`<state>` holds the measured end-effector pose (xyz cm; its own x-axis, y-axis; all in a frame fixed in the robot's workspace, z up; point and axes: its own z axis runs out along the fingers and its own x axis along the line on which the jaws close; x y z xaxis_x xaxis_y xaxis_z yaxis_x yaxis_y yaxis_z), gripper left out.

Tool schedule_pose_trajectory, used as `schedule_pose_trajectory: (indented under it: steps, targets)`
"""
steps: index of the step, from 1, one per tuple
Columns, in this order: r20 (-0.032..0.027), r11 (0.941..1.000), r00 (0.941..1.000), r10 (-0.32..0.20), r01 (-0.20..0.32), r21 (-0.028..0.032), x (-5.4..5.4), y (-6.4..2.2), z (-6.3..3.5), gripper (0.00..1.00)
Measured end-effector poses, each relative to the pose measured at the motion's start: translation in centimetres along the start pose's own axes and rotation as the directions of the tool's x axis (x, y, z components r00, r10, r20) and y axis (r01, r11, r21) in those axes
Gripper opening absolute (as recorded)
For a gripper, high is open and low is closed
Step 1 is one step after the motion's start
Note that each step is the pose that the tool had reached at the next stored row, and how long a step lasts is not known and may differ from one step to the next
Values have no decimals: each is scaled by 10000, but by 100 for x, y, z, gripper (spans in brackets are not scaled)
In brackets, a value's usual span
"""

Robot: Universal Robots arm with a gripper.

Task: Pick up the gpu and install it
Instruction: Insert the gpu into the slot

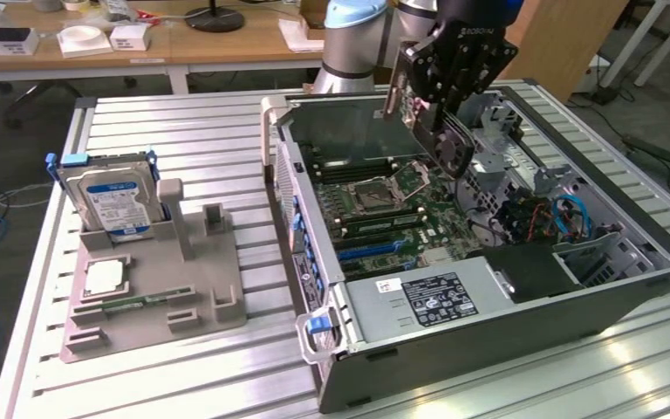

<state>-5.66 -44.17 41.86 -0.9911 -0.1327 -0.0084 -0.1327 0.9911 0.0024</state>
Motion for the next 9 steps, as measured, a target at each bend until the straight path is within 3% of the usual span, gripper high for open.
schedule_pose_trajectory:
  steps: [4, 6, 9]
  targets:
    - [-2, 9982, 9982, -597, 597, -4, 0, 0, 0, 26]
    - [-2, 9936, 9936, -1133, 1133, -10, 0, 0, 0, 26]
    - [-3, 9886, 9886, -1507, 1507, -13, 0, 0, 0, 26]
